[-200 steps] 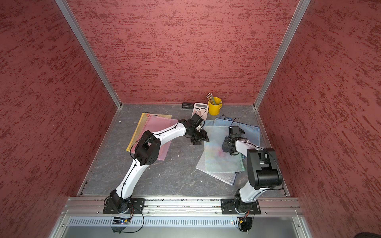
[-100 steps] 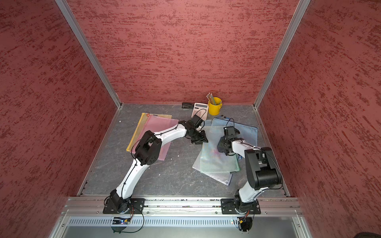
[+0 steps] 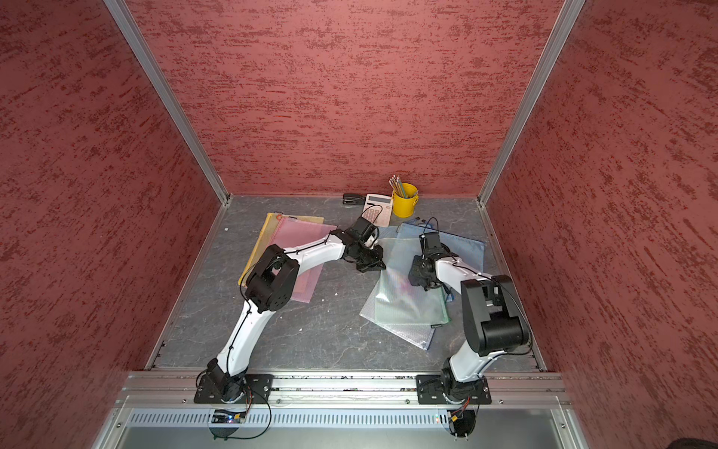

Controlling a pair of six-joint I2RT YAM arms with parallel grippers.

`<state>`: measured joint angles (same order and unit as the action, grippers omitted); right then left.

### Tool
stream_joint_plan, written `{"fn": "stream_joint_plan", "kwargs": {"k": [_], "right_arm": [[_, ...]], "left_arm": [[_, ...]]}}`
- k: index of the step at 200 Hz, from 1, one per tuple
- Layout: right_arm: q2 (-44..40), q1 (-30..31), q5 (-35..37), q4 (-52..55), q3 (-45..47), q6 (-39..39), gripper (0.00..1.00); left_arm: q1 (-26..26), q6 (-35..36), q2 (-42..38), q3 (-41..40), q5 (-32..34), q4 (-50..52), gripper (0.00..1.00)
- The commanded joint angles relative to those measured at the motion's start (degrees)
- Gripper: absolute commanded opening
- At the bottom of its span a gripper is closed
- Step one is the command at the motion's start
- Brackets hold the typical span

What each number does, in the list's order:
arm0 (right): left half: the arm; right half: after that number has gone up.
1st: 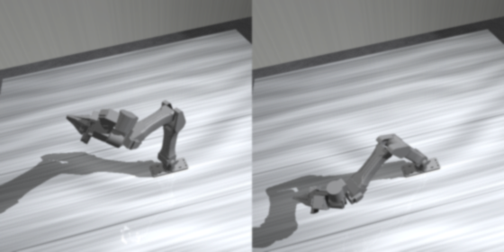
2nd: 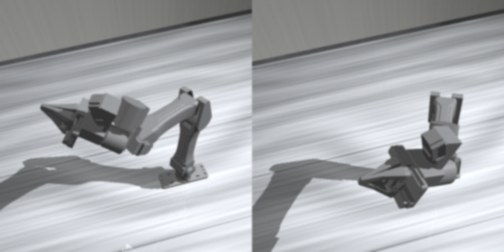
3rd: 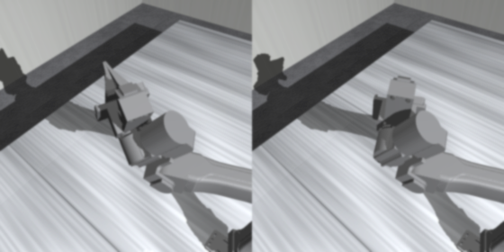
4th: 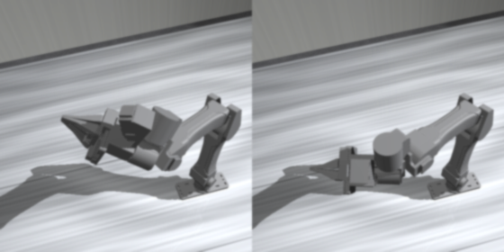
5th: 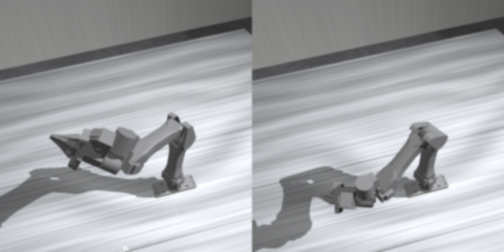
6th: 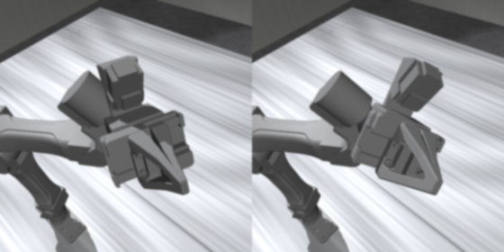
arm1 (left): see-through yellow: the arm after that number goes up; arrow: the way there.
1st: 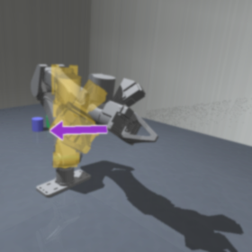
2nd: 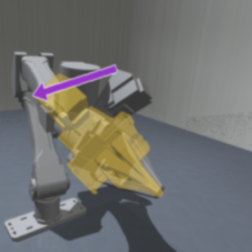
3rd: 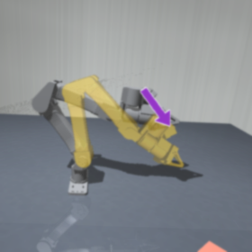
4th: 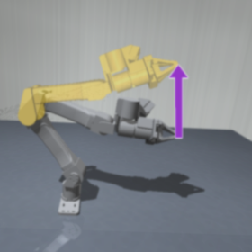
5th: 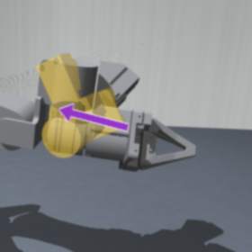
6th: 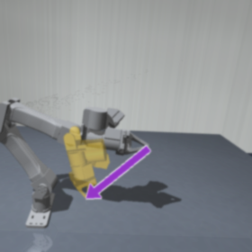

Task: Wipe the document bag
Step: Move the document bag.

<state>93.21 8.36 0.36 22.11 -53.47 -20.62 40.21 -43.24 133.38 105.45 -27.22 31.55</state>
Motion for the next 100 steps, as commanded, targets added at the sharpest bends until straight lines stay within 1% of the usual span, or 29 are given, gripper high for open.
{"fn": "stream_joint_plan", "kwargs": {"k": [1,13,23,33,48,59,68,84,100], "right_arm": [[-5.2,1.1,-1.3,8.2,-7.8,2.8,0.0],[-6.4,2.2,-1.5,11.3,-11.2,3.3,0.0],[-7.0,4.1,-2.2,12.8,-12.4,2.9,0.0],[-7.2,6.6,-3.5,13.2,-12.1,1.8,0.0],[-7.1,11.5,-5.4,11.2,-9.0,-1.1,0.0],[-6.6,14.9,-5.9,7.8,-5.3,-3.4,0.0],[-5.8,16.5,-6.8,4.9,-2.6,-5.3,0.0],[-4.4,17.7,-6.6,1.5,0.5,-7.3,0.0],[-4.6,17.7,-4.9,1.3,0.7,-6.7,0.0]], "left_arm": [[-1.9,3.3,-9.4,-4.2,1.4,4.5,0.0],[-2.5,4.2,-12.8,-7.5,1.3,6.4,0.0],[-3.0,4.5,-15.4,-10.4,1.5,7.8,0.0],[-3.3,4.4,-17.9,-13.8,1.1,7.7,0.0],[-3.4,4.3,-20.6,-18.5,0.2,7.1,0.0],[-3.4,4.3,-21.4,-21.3,0.3,6.7,0.0],[-3.5,4.0,-21.7,-23.5,0.1,5.1,0.0],[-3.5,2.5,-20.9,-26.5,-0.5,1.9,0.0],[-3.3,0.2,-19.2,-26.9,-1.2,-1.4,0.0]]}}
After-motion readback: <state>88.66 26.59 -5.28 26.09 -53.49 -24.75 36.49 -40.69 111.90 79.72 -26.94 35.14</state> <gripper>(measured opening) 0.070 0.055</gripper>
